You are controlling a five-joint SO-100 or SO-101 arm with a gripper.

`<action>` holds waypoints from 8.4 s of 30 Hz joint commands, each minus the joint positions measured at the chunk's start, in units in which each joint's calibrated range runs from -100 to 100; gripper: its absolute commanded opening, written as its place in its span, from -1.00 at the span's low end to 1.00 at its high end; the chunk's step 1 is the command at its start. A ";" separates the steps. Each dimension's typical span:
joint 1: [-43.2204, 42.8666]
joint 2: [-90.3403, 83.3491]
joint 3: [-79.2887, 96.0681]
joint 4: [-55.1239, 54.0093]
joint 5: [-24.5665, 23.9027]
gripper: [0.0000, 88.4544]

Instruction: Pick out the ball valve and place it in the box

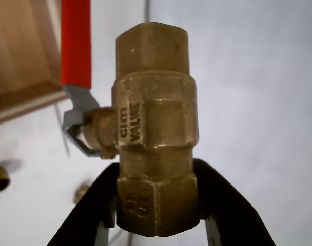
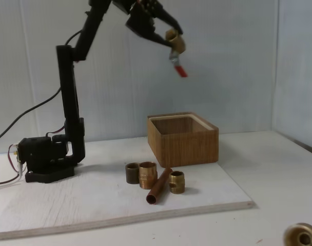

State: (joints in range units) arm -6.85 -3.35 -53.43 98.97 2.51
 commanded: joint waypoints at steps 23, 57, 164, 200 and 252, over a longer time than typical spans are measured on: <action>0.80 -12.55 45.58 -18.34 -0.12 -0.92; -4.44 -12.55 71.30 -41.59 -0.38 -0.92; -3.26 -13.40 23.37 -1.12 -1.83 -0.98; -0.97 -95.47 143.50 -47.78 -5.71 -0.98; 4.79 -94.79 153.07 -29.27 -3.85 -0.98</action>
State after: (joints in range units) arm -2.33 -98.39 99.09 69.30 -1.68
